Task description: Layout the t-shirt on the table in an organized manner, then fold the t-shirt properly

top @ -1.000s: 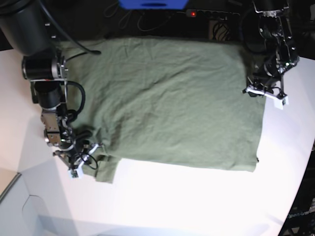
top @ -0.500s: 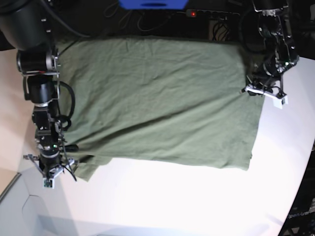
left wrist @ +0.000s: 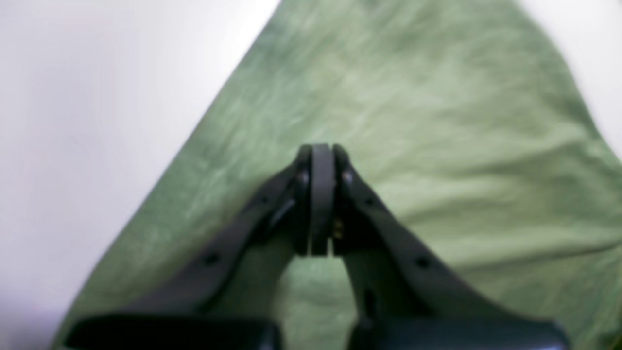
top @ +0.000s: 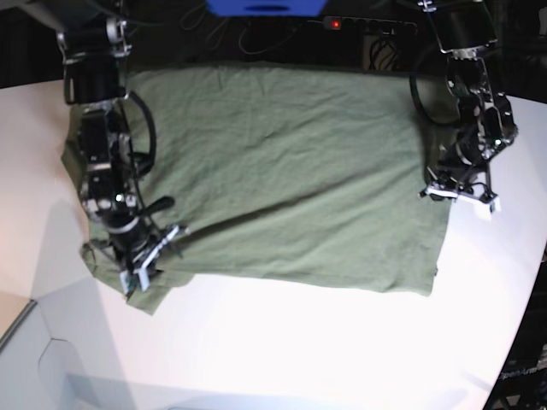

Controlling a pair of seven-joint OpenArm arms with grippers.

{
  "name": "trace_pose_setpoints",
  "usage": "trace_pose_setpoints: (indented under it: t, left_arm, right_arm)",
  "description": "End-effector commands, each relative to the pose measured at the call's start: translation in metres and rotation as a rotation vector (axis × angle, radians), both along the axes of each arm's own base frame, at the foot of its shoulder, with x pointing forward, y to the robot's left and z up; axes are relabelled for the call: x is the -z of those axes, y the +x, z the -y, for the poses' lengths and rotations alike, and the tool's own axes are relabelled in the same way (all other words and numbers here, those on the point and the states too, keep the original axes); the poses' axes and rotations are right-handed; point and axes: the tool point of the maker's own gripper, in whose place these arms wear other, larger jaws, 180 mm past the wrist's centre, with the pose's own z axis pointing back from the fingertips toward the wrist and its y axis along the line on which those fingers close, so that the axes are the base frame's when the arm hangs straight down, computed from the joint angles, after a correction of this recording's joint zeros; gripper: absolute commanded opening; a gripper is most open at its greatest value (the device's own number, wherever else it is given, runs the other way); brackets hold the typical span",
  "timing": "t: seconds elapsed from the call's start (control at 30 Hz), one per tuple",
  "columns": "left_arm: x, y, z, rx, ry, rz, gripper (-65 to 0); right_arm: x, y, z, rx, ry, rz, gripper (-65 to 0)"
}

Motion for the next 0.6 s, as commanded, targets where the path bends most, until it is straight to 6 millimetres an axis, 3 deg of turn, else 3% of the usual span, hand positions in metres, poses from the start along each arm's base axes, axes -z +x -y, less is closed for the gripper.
trace_pose_setpoints:
  t: [0.0,0.13,0.2,0.47,0.57]
  left_arm:
    - [-0.005,0.006,-0.003,-0.002,0.004,0.018,-65.0]
    - [0.009,-0.004,-0.001,0.000,-0.011,-0.029,-65.0]
    - [0.018,-0.024,0.000,0.014,-0.014,-0.074,-65.0]
    - [0.017,-0.079,-0.003,0.055,0.055,-0.127,-65.0]
    - [0.016,-0.091,-0.007,0.067,0.073,-0.140,-65.0]
  right_arm:
    - [-0.020,0.005,-0.003,-0.018,-0.001,0.057,-65.0]
    - [-0.010,-0.019,-0.023,-0.037,0.029,0.013,-65.0]
    - [0.001,-0.031,-0.025,-0.037,0.030,-0.025,-65.0]
    - [0.037,-0.068,-0.029,-0.035,0.045,-0.123,-65.0]
    - [0.047,-0.080,-0.031,-0.034,0.049,-0.155,-65.0]
